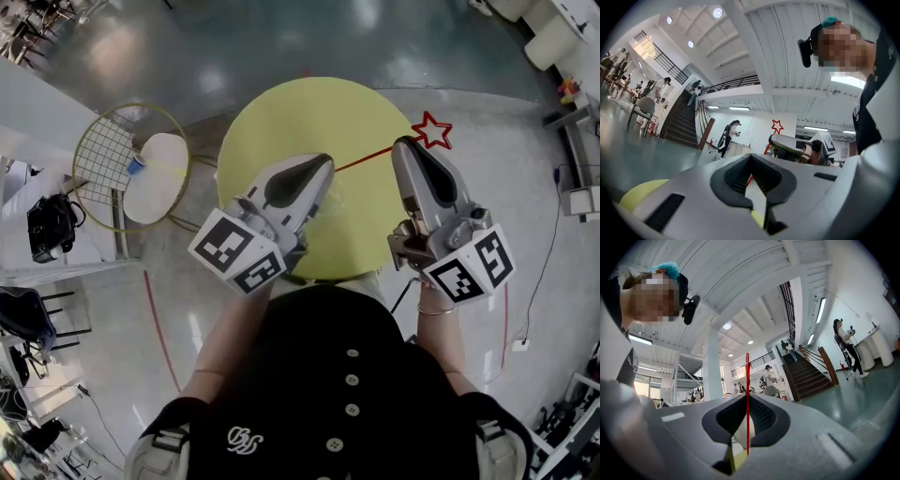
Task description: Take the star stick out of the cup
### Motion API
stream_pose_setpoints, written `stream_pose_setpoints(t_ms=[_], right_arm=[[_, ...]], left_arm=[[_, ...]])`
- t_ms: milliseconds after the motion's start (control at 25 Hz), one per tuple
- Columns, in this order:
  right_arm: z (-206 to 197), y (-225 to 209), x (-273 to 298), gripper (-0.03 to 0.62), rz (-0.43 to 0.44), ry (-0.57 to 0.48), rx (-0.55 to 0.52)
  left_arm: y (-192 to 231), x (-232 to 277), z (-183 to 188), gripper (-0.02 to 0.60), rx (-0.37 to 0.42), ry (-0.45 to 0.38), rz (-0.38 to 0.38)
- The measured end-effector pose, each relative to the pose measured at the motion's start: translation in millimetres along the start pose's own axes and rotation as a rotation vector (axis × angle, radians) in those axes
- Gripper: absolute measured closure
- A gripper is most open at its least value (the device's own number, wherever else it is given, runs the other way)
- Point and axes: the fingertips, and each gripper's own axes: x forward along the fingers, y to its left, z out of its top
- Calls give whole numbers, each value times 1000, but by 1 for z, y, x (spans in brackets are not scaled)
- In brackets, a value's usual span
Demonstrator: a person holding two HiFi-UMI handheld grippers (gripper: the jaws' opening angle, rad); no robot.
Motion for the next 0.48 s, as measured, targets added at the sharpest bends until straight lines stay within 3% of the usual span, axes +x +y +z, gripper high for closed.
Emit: stream_pose_setpoints(t_ms=[480], right_arm=[[-6,1,-2,579,-7,32,-35]], left_arm=[[-7,-2,-12,569,-15,24,-31]])
